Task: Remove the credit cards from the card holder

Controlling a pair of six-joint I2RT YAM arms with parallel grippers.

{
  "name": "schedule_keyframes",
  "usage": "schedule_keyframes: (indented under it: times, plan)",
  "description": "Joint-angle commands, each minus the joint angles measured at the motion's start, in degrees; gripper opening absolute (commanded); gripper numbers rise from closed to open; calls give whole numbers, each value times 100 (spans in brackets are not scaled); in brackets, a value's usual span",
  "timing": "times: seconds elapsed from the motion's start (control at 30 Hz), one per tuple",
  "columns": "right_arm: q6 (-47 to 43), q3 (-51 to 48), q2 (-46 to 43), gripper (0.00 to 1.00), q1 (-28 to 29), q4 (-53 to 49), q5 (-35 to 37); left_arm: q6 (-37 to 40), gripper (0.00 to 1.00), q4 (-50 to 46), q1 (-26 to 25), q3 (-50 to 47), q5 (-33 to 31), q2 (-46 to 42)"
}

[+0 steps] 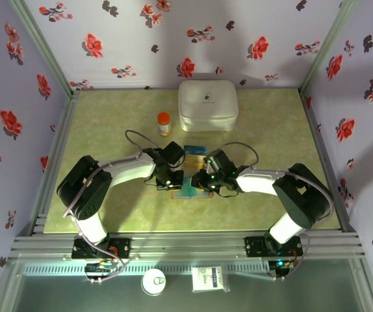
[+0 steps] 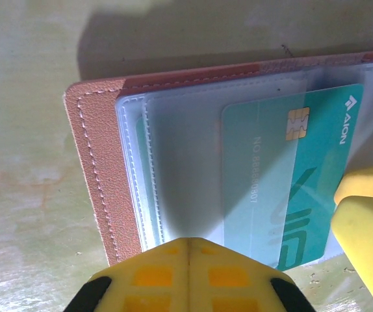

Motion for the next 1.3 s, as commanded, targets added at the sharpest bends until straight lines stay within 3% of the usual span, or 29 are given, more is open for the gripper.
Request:
schedule_keyframes:
  times: [0.0, 0.4, 0.93, 1.27]
  plan:
    - [-197, 239, 72, 24, 58, -276, -38, 138, 0, -163, -38, 62, -142, 34]
    - [-412, 723, 284, 24, 310, -1200, 390, 123, 0, -332, -36, -12, -602, -223]
    - [-367, 880, 546, 24, 424, -1077, 295, 147, 0, -352, -28, 2, -510, -48]
    - [-286, 672, 117, 24, 379, -850, 307, 272, 0, -582, -52, 368, -423, -237]
